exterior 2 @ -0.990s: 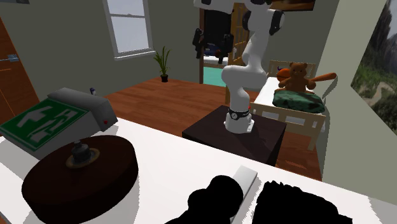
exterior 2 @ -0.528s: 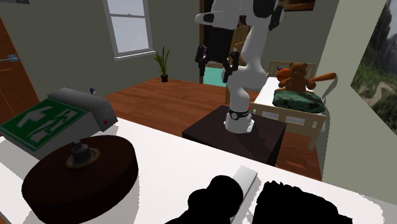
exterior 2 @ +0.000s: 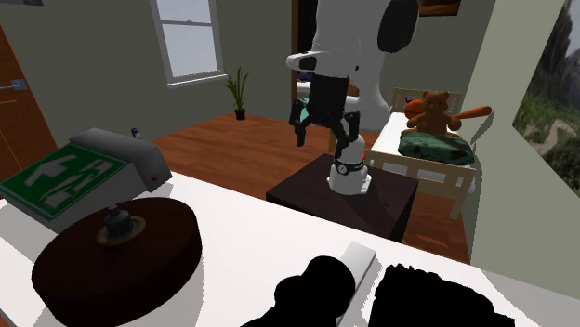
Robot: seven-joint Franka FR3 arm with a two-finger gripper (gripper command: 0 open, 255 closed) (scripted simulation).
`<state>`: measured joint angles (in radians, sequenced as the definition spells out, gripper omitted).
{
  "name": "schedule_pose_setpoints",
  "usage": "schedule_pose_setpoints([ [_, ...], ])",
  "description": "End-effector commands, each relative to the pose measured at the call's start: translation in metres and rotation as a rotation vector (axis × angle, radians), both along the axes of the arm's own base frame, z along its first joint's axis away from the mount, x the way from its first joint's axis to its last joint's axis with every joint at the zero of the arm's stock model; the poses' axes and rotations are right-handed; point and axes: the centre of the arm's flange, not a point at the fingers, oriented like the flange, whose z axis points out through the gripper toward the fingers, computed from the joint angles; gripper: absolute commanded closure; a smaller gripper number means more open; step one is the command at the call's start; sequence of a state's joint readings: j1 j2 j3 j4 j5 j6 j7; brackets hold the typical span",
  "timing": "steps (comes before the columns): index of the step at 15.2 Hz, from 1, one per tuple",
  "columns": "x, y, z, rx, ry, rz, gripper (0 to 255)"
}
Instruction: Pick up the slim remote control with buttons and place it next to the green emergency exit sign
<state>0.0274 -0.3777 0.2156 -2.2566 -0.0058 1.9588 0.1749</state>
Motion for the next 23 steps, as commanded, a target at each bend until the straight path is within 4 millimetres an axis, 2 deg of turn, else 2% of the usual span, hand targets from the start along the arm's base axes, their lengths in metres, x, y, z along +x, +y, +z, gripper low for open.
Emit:
schedule_pose_setpoints([
  [1, 0.017, 0.017, -0.019, 0.008, 0.011, -0.007, 0],
  [17, 0.144, 0.134, -0.145, 0.058, 0.103, -0.057, 0],
  [23, 0.143, 0.134, -0.177, 0.058, 0.103, -0.057, 0],
])
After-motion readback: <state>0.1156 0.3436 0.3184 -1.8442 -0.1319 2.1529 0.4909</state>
